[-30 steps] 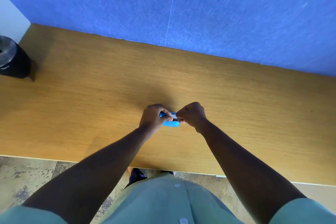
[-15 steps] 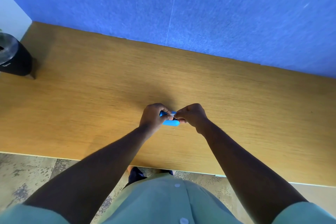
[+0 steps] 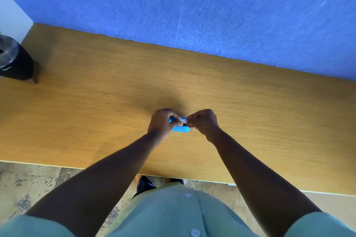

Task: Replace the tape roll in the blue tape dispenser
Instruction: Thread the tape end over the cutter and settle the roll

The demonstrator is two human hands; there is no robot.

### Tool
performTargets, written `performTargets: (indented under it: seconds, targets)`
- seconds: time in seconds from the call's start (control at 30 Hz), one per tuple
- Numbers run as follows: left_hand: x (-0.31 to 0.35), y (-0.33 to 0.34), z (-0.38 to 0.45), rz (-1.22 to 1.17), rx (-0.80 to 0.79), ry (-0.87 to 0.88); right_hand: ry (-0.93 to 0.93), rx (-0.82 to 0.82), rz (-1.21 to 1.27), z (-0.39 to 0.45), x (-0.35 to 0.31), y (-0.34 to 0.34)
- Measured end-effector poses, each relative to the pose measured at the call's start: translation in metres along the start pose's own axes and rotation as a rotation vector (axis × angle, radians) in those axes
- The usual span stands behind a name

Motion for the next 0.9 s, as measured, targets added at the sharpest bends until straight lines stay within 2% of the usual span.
performTargets:
  seconds: [0.27,0.53,0.9]
  targets:
    - [-0.007,0.000,0.002,-0.028,-0.024,-0.036,0.064,-0.005,0.133,-0.004,0.006,-0.004]
    - [-0.007,0.000,0.002,-0.024,-0.027,-0.045,0.045,0.051,-0.078,-0.014,-0.002,-0.005]
    - [-0.001,-0.001,0.000,-0.006,-0.013,-0.031,0.057,0.045,-0.149,-0.007,-0.010,0.002]
Point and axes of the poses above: each hand's wrist, its own z-axis towards the middle knuckle, its own y-axis out of the palm, x = y × z, the point moved 9 cm from there along z, towards the middle knuckle, and after that the axes turned 5 degrees about -y, right-handed, at the moved point
